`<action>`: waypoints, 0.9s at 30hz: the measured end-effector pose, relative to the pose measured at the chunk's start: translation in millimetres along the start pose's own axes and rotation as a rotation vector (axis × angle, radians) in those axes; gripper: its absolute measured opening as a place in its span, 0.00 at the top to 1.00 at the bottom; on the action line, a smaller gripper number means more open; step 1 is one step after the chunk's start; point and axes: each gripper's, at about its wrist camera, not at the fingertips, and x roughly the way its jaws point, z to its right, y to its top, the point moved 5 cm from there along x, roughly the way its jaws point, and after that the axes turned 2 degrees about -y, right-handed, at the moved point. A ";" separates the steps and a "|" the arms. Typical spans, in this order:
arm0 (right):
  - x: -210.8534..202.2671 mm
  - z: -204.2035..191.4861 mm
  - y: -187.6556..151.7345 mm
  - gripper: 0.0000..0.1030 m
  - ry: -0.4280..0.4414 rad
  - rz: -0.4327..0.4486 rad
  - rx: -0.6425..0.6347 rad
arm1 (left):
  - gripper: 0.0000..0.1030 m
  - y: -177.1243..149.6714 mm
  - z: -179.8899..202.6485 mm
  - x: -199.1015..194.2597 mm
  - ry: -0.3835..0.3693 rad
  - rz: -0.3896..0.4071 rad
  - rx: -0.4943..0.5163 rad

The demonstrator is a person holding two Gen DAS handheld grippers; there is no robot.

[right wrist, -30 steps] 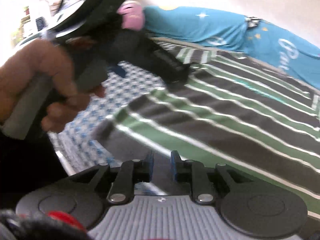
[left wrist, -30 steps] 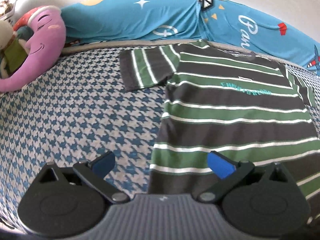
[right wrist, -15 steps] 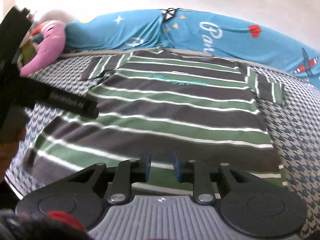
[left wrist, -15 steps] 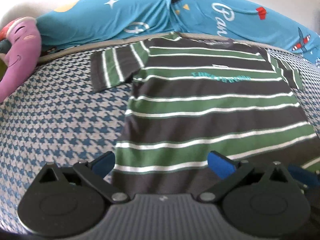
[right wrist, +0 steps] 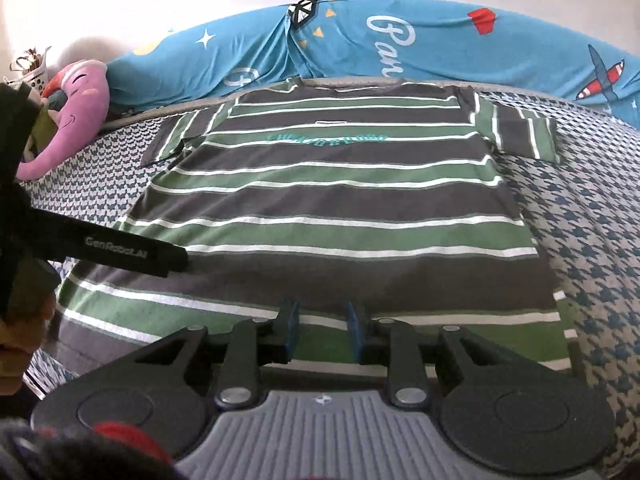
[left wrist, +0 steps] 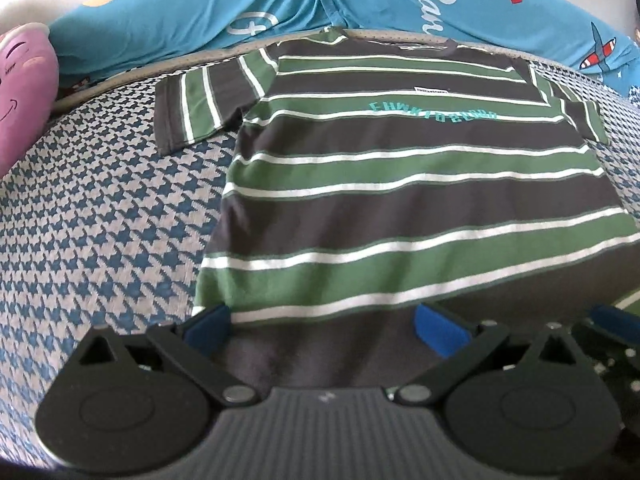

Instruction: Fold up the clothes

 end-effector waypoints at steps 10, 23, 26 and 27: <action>-16.2 21.8 -12.8 0.76 -0.014 -0.033 0.013 | 0.00 -10.1 -9.6 -5.2 -0.007 0.006 0.027; -34.9 56.1 -26.2 0.76 -0.114 -0.099 0.084 | 0.00 -23.3 -10.6 -15.3 -0.015 -0.025 0.067; -38.0 58.6 -27.4 0.71 -0.165 -0.119 0.066 | 0.00 -23.8 -9.7 -17.6 -0.009 -0.028 0.070; -40.2 60.0 -25.5 0.70 -0.163 -0.117 0.072 | 0.00 -23.1 -9.1 -18.6 -0.007 -0.026 0.070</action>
